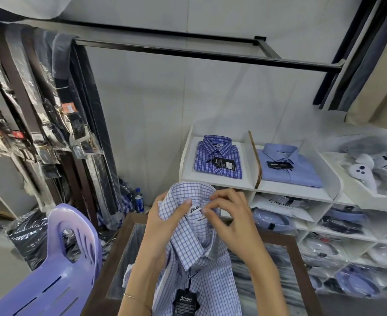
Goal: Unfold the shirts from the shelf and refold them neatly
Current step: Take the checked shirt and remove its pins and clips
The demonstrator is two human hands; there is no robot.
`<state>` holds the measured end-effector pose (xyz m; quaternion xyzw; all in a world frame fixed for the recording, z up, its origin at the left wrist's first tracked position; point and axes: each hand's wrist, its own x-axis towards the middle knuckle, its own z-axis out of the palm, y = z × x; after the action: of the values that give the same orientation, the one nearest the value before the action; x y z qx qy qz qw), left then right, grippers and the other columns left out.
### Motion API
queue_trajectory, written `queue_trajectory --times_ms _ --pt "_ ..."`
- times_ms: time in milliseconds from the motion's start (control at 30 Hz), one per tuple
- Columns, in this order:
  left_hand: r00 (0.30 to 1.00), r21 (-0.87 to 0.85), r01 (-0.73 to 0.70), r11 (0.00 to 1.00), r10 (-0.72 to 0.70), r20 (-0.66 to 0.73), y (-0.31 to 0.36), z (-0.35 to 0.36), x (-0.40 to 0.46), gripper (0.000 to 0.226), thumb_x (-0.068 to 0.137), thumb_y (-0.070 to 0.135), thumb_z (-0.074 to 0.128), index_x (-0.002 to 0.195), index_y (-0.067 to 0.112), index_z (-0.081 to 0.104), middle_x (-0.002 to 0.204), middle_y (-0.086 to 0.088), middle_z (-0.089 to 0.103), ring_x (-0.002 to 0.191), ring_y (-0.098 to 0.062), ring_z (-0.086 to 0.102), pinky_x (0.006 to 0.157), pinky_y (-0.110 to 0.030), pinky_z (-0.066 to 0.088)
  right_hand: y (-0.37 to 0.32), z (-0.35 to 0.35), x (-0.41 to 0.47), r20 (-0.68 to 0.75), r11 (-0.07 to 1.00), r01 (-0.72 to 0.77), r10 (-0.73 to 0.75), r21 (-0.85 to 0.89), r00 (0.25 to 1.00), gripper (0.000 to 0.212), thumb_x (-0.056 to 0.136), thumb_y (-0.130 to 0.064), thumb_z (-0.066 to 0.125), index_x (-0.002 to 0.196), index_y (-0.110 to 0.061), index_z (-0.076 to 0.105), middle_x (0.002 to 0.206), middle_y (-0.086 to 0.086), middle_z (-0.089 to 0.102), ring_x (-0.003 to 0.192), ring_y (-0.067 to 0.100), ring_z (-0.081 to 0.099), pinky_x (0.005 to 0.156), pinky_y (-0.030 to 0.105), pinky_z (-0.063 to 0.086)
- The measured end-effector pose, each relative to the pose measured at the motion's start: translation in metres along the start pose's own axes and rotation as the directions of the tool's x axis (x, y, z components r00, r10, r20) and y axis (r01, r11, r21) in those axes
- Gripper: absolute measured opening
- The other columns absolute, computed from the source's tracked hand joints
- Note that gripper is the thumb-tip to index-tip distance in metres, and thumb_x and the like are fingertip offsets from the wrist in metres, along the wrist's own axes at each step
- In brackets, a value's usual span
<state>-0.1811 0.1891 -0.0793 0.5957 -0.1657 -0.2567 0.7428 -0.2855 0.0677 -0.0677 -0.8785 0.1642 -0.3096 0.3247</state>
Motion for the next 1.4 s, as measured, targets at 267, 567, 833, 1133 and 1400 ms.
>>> queue_trajectory --times_ms 267,567,833,1133,1400 --pt "0.694 0.534 -0.670 0.515 0.690 0.204 -0.008 0.003 -0.002 0.029 0.075 0.035 0.073 0.102 0.035 0.060 0.152 0.002 0.025 0.131 -0.005 0.038 0.107 -0.012 0.029 0.001 -0.004 -0.001 -0.039 0.996 -0.087 0.086 -0.026 0.996 0.013 0.089 -0.039 0.054 0.077 -0.032 0.057 0.093 -0.016 0.051 0.101 0.008 0.040 0.086 0.012 0.031" --pt "0.813 0.565 -0.563 0.603 0.526 0.249 -0.010 0.008 -0.002 0.016 0.088 0.046 0.052 0.086 0.036 0.064 0.146 0.012 0.037 0.137 -0.002 0.029 0.104 -0.003 0.016 -0.001 -0.009 -0.003 0.054 0.988 -0.125 0.121 0.093 0.991 0.014 0.096 -0.026 0.051 0.085 -0.028 0.058 0.098 -0.016 0.052 0.109 0.002 0.038 0.090 0.008 0.028" --pt "0.951 0.167 -0.177 0.970 0.124 0.284 0.002 0.008 -0.002 0.022 0.094 0.009 0.052 0.079 0.010 0.068 0.131 0.013 0.055 0.126 0.001 0.047 0.099 -0.015 0.036 -0.006 -0.009 -0.003 0.189 0.979 -0.162 0.137 0.121 0.972 0.022 0.100 -0.029 0.043 0.085 -0.019 0.056 0.092 -0.014 0.045 0.104 0.004 0.038 0.087 0.011 0.028" --pt "0.994 0.152 0.052 0.987 -0.065 0.084 0.001 -0.001 0.000 0.045 0.078 0.048 0.070 0.118 0.032 0.057 0.117 0.003 0.064 0.111 -0.012 0.061 0.099 -0.035 0.046 -0.004 -0.009 -0.002 0.110 0.974 -0.162 0.146 0.159 0.983 0.026 0.100 -0.032 0.042 0.079 -0.020 0.053 0.080 -0.014 0.047 0.093 0.008 0.043 0.079 0.013 0.032" --pt "0.985 -0.041 0.169 0.985 -0.167 0.031 0.011 -0.002 -0.002 0.029 0.094 0.017 0.054 0.100 -0.010 0.064 0.092 -0.018 0.071 0.078 -0.024 0.068 0.064 -0.025 0.055 -0.009 -0.008 -0.002 0.230 0.969 -0.177 0.136 0.170 0.964 0.012 0.078 -0.040 0.071 0.083 -0.030 0.066 0.091 -0.019 0.060 0.102 0.000 0.048 0.088 0.017 0.036"
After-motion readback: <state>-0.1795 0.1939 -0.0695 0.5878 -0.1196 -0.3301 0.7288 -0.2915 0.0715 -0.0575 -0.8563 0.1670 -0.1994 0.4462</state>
